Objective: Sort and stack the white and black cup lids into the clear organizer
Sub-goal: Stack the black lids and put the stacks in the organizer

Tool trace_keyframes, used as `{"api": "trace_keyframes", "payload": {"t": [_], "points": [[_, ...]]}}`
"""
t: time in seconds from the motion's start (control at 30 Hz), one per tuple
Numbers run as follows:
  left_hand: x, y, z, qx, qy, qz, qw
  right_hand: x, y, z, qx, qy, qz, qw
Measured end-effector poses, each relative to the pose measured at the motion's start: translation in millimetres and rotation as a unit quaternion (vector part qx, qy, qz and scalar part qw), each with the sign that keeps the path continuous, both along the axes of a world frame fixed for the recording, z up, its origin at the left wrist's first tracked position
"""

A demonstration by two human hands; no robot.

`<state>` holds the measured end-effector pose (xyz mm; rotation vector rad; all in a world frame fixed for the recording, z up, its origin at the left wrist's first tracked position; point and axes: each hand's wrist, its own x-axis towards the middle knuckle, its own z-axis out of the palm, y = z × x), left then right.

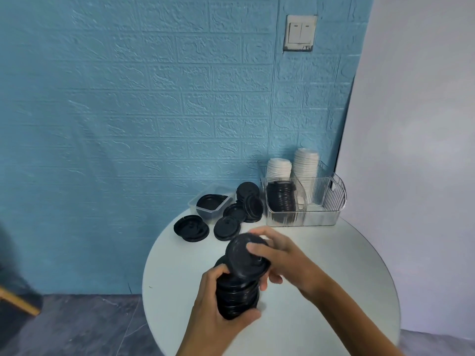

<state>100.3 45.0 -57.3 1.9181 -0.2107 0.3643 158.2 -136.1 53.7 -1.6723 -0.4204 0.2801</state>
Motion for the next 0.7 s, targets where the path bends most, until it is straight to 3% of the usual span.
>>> {"api": "trace_keyframes", "payload": {"t": [0.13, 0.43, 0.7], "points": [[-2, -3, 10, -0.033, 0.011, -0.002, 0.999, 3, 12, -21, -0.107, -0.038, -0.055, 0.992], [2, -1, 10, -0.105, 0.049, -0.035, 0.993, 9, 18, -31, -0.158, -0.066, -0.094, 0.981], [3, -2, 11, -0.122, 0.021, -0.037, 0.992, 8, 21, -23, -0.230, -0.127, -0.090, 0.961]]}}
